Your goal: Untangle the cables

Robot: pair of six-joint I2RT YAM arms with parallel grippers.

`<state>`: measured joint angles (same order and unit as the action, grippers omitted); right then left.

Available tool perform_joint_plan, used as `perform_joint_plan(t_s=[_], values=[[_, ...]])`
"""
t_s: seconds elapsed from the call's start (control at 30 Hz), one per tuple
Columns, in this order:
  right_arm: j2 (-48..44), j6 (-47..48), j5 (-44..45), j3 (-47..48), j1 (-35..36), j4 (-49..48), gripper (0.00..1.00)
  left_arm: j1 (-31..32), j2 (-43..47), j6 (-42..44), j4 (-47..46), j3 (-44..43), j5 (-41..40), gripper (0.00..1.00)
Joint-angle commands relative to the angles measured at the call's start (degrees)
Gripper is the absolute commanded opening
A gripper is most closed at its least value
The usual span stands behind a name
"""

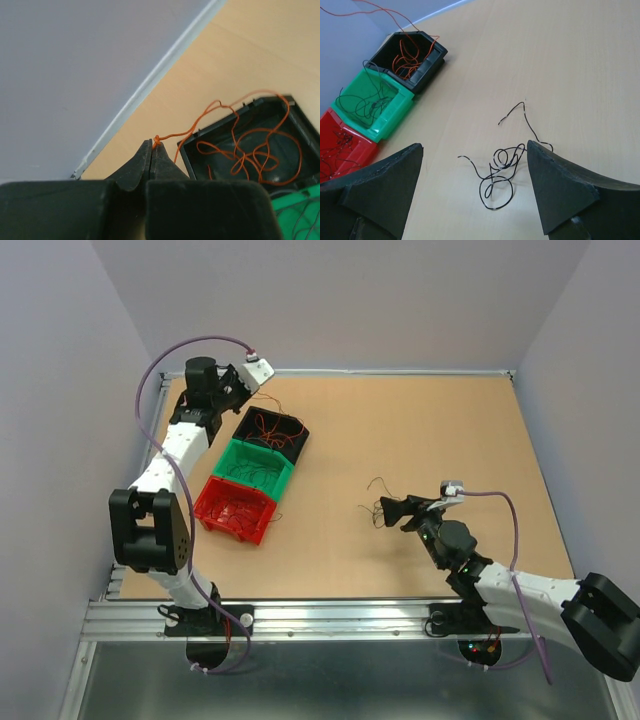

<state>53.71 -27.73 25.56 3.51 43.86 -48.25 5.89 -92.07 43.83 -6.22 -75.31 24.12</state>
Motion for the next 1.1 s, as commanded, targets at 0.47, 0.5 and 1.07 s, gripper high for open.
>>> perform_joint_plan(t_s=[0.47, 0.5, 1.07], values=[[-1.2, 1.5, -1.1, -0.8, -0.1, 0.1, 0.89, -2.7, -1.5, 39.2, 37.3, -13.2, 6.2, 0.0], [-1.1, 1.4, -1.3, -0.7, -0.1, 0.2, 0.89, -2.7, 3.1, 38.3, 33.6, -7.4, 6.9, 0.0], [-2.3, 0.6, -2.3, -1.3, 0.0, 0.7, 0.88, -3.5, 5.4, 41.9, 41.2, -9.5, 10.7, 0.0]])
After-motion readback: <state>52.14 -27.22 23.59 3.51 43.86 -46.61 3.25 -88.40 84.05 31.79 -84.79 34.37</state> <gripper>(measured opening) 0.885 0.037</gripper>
